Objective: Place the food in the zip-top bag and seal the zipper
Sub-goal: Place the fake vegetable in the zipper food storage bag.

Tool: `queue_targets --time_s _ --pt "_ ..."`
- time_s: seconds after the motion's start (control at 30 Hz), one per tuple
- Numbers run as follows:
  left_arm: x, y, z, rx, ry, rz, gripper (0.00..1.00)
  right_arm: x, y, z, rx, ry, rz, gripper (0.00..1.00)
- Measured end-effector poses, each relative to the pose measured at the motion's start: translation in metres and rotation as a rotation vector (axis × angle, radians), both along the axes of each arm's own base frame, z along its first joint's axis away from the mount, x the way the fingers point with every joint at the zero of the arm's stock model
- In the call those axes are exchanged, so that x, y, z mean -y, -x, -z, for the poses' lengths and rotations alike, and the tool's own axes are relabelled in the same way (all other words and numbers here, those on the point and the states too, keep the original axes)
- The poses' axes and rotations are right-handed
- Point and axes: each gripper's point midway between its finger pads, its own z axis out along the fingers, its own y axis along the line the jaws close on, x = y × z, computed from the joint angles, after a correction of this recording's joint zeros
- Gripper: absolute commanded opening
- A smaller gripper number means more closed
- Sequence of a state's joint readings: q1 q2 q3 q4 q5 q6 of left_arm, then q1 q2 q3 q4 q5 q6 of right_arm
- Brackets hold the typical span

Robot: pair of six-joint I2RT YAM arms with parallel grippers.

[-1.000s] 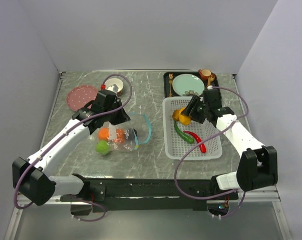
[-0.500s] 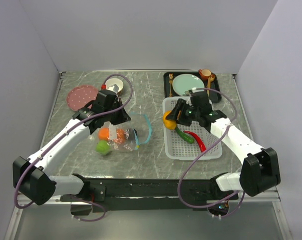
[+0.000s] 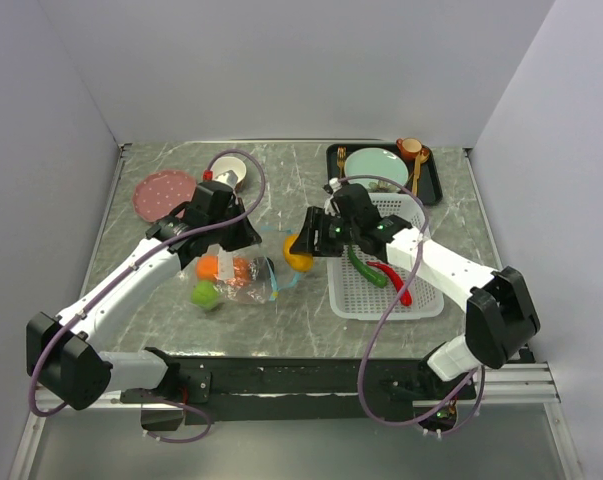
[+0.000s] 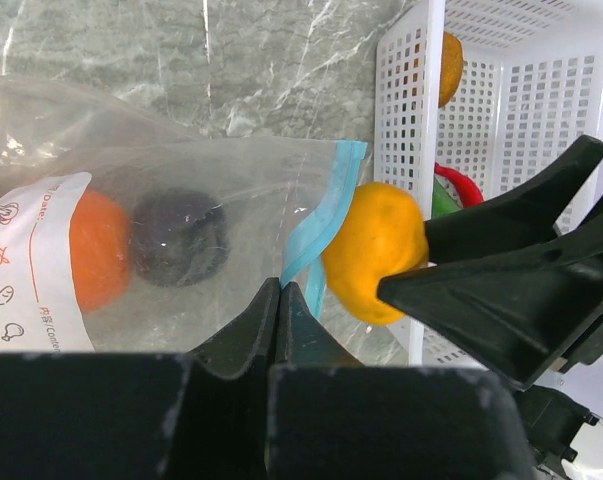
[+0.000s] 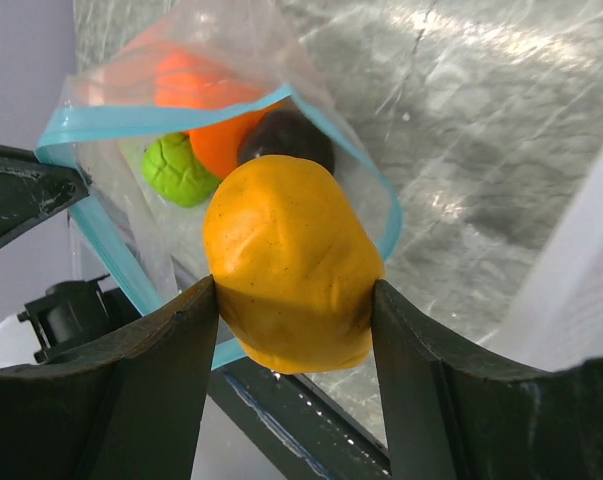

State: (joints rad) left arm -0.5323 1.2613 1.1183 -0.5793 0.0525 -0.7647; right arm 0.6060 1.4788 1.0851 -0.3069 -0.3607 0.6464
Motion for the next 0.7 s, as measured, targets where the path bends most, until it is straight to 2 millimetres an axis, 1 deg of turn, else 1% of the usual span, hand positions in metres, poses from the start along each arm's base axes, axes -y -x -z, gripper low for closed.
queue_targets --time_s 0.13,0.3,0.4,0.53,0.7 --pt "0.001 0.0 0.0 -0.002 0.001 0.003 0.01 -0.01 0.003 0.0 -0.001 0.001 -0.026 0.4" --pt "0.001 0.0 0.003 -0.009 -0.002 0.003 0.01 -0.015 0.004 0.001 -0.003 0.002 -0.036 0.4" --pt "0.001 0.0 0.003 -0.01 -0.003 0.003 0.01 -0.02 0.0 0.004 -0.011 0.003 -0.038 0.38" --pt "0.001 0.0 0.004 -0.011 -0.005 0.003 0.01 -0.028 -0.004 0.009 -0.023 0.008 -0.04 0.38" --pt "0.0 0.001 0.005 -0.017 -0.009 0.002 0.01 -0.043 0.0 0.015 -0.029 0.003 -0.047 0.38"
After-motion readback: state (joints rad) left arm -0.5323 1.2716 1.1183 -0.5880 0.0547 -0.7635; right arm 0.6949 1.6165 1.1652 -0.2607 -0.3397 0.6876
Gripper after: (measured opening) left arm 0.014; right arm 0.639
